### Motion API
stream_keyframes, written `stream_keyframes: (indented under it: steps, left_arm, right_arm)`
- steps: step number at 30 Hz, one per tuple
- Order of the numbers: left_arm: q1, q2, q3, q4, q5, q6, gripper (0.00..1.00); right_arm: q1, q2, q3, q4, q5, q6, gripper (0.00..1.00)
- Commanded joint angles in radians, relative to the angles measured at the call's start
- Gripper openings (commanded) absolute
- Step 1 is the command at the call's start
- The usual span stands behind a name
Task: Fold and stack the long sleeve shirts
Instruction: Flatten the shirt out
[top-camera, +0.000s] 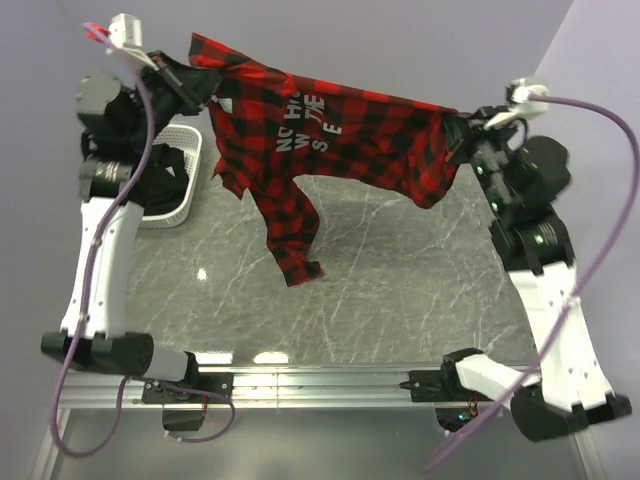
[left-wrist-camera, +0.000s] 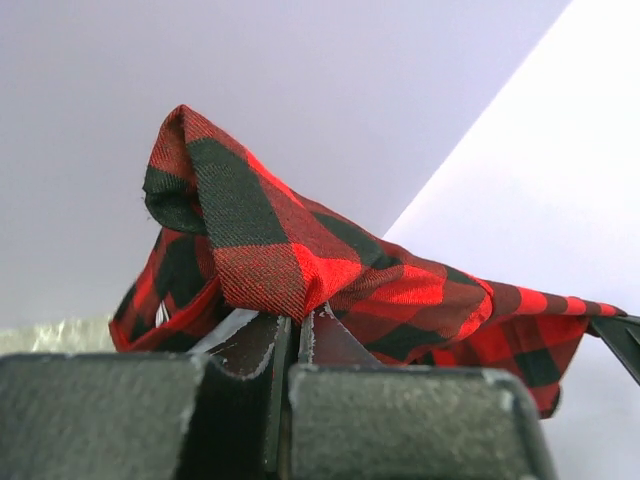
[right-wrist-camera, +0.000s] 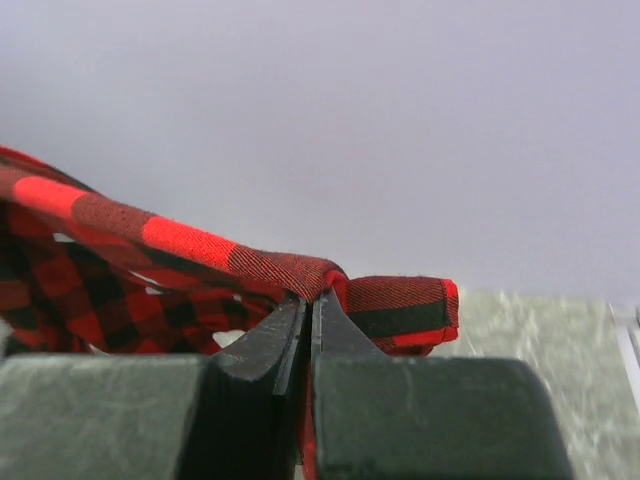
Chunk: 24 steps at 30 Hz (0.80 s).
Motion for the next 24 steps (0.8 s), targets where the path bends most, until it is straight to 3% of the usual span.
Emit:
stream_keyframes:
  steps: [1, 5, 11, 18, 24]
  left_arm:
    - [0.072, -0.073, 0.025, 0.024, -0.203, 0.069, 0.0]
    - [0.072, -0.118, 0.016, 0.005, -0.244, 0.083, 0.0]
    - [0.072, -0.04, 0.086, -0.028, -0.246, 0.108, 0.0]
    - [0.075, 0.179, 0.238, -0.024, -0.225, 0.089, 0.0]
    - [0.107, 0.394, 0.488, -0.013, -0.157, 0.008, 0.0]
  right_arm:
    - [-0.04, -0.099, 0.006, 0.018, 0.098, -0.059, 0.0]
    - [-0.04, -0.122, 0.018, 0.004, 0.086, -0.076, 0.0]
    - [-0.04, -0.033, 0.067, 0.013, 0.095, -0.104, 0.0]
    - [-0.04, 0.168, 0.179, 0.058, 0.098, -0.159, 0.0]
    - [-0.04, 0.387, 0.453, 0.03, 0.135, -0.195, 0.0]
